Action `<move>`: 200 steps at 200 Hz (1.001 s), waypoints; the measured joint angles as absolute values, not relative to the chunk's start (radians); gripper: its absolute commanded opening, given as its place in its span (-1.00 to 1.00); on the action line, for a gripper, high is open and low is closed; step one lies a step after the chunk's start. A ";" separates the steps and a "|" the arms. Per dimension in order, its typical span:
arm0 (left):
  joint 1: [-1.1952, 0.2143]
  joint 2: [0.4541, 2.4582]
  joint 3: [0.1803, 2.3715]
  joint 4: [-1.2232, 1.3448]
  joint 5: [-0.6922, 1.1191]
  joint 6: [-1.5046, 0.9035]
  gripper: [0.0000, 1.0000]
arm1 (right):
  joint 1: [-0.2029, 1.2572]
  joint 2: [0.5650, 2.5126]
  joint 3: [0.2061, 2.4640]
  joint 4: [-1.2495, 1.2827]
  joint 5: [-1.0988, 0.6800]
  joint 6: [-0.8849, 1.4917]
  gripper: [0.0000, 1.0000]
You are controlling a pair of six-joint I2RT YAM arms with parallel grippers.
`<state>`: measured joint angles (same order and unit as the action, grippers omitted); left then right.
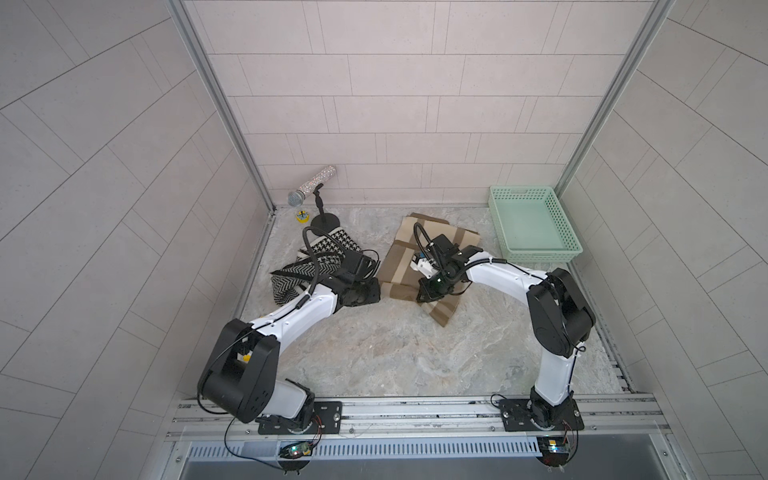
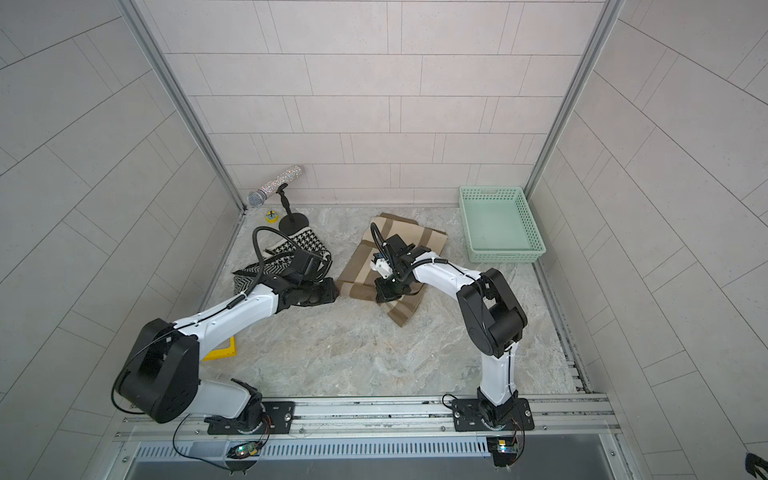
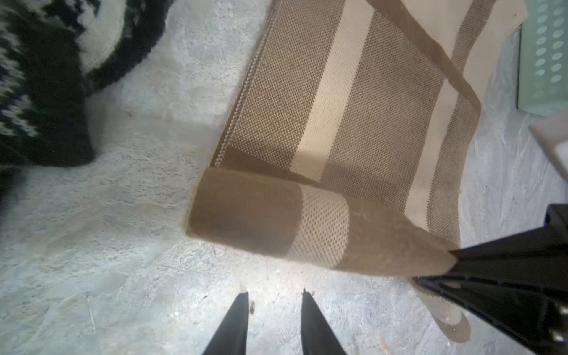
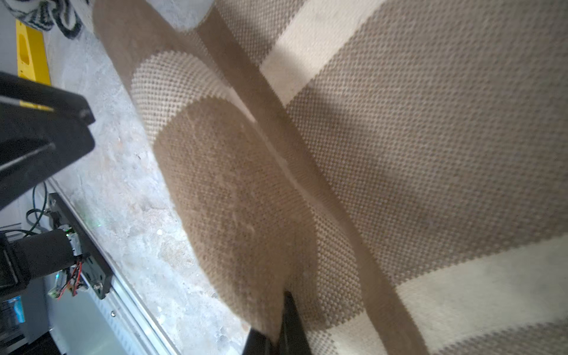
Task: Roll up the scarf and place it into the basket
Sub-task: Roll the scarf at the center of the board.
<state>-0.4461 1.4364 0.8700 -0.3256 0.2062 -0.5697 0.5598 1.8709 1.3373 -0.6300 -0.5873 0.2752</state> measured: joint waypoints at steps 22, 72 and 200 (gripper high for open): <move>-0.446 1.436 0.870 -0.317 0.202 -0.587 -0.43 | 0.590 1.863 1.292 -0.633 -0.609 0.313 -1.00; -0.446 1.355 0.804 -0.330 0.190 -0.612 -0.43 | 0.662 1.855 1.214 -0.622 -0.655 0.418 -1.00; -0.601 1.292 0.688 -0.361 0.179 -0.630 -0.63 | 0.550 1.855 1.236 -0.608 -0.810 0.464 -1.00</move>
